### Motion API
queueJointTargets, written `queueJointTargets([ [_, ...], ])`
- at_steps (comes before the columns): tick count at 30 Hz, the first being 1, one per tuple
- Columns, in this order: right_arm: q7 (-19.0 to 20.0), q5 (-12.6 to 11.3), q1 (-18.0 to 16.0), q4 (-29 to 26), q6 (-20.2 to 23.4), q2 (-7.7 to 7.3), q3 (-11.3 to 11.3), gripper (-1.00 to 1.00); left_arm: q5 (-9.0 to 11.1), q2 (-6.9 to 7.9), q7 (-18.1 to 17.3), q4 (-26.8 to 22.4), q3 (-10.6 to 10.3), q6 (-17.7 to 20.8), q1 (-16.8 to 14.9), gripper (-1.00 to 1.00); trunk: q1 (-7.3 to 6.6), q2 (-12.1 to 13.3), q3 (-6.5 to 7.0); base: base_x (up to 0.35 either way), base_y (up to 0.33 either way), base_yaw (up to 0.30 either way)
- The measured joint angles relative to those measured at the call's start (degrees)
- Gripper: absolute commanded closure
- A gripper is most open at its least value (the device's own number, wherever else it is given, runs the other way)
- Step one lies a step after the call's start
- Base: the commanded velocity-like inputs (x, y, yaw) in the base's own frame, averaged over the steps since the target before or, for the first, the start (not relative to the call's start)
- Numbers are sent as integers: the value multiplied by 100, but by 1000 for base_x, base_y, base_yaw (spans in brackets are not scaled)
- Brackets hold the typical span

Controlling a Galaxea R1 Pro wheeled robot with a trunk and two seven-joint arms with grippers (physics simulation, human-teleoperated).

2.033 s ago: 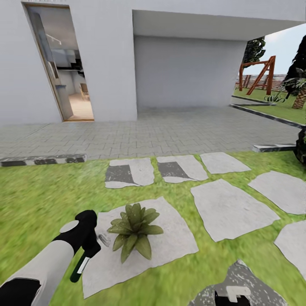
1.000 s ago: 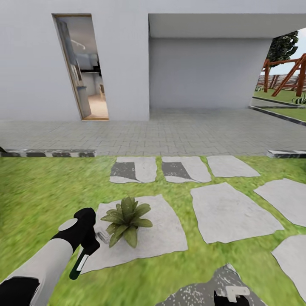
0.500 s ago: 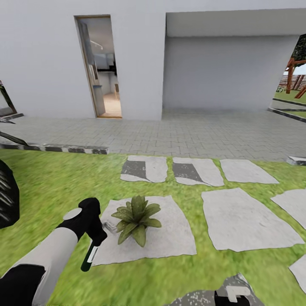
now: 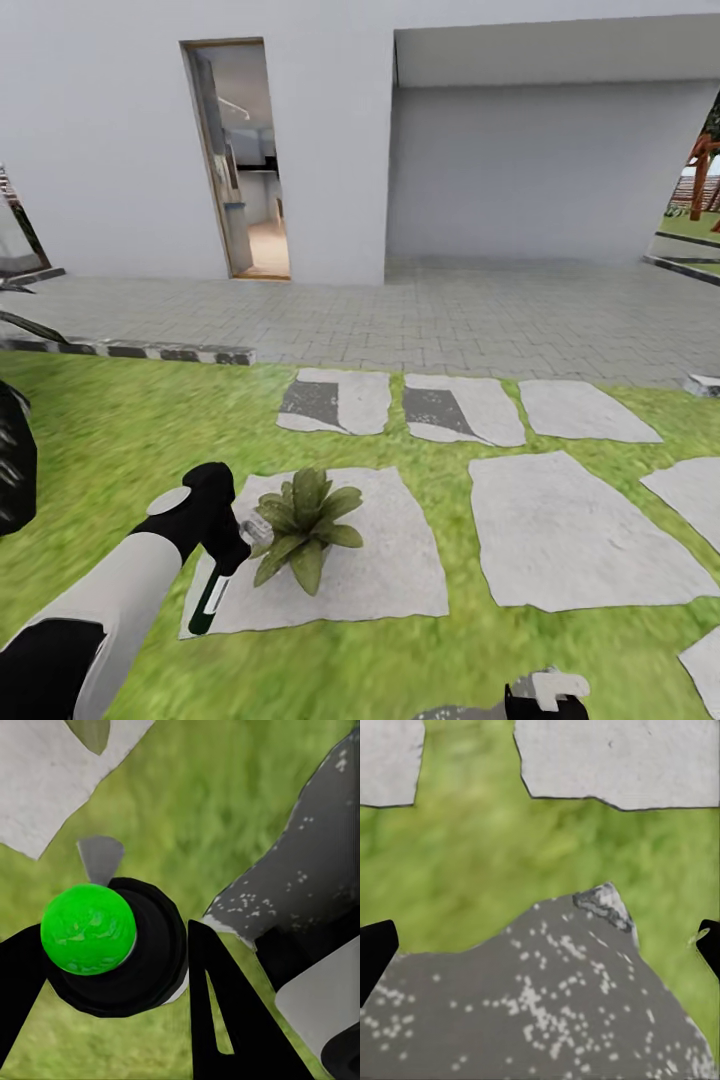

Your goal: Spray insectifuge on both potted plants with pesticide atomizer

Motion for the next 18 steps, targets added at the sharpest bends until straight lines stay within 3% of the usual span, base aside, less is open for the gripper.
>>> queueJointTargets([
  [8, 0, 0, 0, 0, 0, 3, 0, -100, -1, -7, 0, 0, -1, 1, 2, 100, 2, 0, 0, -128, -261, 260],
  [18, 0, -1, 1, -1, 0, 1, 0, -100, -2, 15, 2, 1, -2, 6, 6, 100, 0, 0, 0, -11, -272, 47],
])
